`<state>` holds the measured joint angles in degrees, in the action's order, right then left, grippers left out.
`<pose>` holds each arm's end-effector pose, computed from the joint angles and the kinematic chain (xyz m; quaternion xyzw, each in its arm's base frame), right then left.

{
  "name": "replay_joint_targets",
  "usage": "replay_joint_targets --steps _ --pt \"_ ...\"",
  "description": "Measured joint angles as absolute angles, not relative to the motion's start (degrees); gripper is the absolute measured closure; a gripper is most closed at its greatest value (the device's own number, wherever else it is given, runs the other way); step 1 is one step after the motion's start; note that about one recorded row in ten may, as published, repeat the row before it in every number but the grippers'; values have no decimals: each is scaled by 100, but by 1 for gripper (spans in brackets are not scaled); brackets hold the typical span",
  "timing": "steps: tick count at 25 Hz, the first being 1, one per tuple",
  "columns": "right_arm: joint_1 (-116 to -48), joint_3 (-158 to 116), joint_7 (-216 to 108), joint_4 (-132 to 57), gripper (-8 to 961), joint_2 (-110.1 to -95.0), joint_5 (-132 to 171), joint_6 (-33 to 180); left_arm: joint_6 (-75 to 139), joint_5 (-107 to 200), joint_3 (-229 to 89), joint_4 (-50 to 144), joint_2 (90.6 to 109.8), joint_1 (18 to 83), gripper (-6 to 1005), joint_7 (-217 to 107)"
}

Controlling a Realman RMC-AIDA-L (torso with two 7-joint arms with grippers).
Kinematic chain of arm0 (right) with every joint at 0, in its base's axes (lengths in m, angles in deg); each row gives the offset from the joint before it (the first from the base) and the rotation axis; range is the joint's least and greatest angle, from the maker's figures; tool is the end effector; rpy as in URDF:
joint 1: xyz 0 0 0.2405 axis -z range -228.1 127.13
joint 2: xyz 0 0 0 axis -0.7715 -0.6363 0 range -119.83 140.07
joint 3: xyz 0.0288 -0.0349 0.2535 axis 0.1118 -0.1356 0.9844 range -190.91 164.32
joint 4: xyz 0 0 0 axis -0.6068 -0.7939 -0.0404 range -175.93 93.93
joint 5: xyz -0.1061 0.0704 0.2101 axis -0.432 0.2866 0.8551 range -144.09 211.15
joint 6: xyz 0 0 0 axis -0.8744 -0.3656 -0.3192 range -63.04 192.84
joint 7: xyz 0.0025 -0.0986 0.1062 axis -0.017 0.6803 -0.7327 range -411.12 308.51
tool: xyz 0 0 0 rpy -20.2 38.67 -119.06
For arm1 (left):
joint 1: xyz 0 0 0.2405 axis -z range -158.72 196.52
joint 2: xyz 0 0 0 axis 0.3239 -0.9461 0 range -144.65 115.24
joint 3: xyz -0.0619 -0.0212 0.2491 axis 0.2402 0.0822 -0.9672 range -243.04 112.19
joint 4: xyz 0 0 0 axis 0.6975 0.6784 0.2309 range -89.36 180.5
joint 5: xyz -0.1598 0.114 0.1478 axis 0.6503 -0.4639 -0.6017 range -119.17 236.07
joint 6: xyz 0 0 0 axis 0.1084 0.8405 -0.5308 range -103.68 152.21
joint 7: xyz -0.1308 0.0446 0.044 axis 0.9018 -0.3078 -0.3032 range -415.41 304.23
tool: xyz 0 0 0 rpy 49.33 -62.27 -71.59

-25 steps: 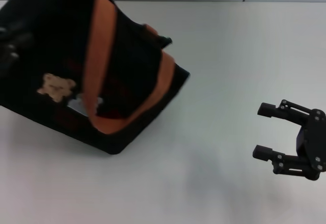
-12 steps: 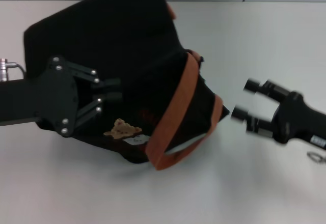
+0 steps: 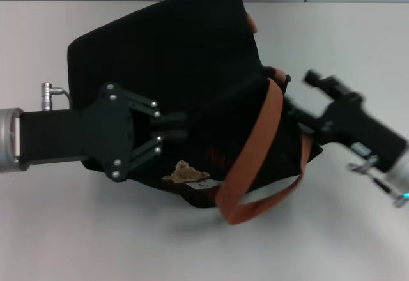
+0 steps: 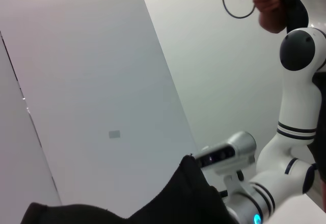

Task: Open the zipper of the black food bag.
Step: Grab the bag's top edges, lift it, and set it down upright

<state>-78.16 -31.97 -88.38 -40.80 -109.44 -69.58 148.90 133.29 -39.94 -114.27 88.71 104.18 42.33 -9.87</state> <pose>0.3095 0.3010 -0.0806 -0.8406 0.2169 0.3979 0.2967 -0.2525 0.3061 0.0198 -0.9213 0.1345 -0.3470 0.1131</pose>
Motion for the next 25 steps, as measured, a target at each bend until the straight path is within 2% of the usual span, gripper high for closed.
replay_joint_targets --steps 4,14,18,25 --pt "-8296 -3605 -8052 -4961 122 -10962 -6974 14247 13233 -3985 -11459 8676 10426 4382 898 -1055" --pt "-8476 -3576 -7934 -5438 124 -10972 -7360 14124 13267 -3431 -11466 8515 10421 4439 900 -1280" --pt "-8441 -3559 -7940 -5406 124 -10976 -7352 14138 13233 -3408 -11466 8509 10425 4448 900 -1307" --pt "-7996 -3129 -8322 -4889 125 -10963 -7291 14438 13121 -3425 -11467 8450 10424 4421 901 -1336"
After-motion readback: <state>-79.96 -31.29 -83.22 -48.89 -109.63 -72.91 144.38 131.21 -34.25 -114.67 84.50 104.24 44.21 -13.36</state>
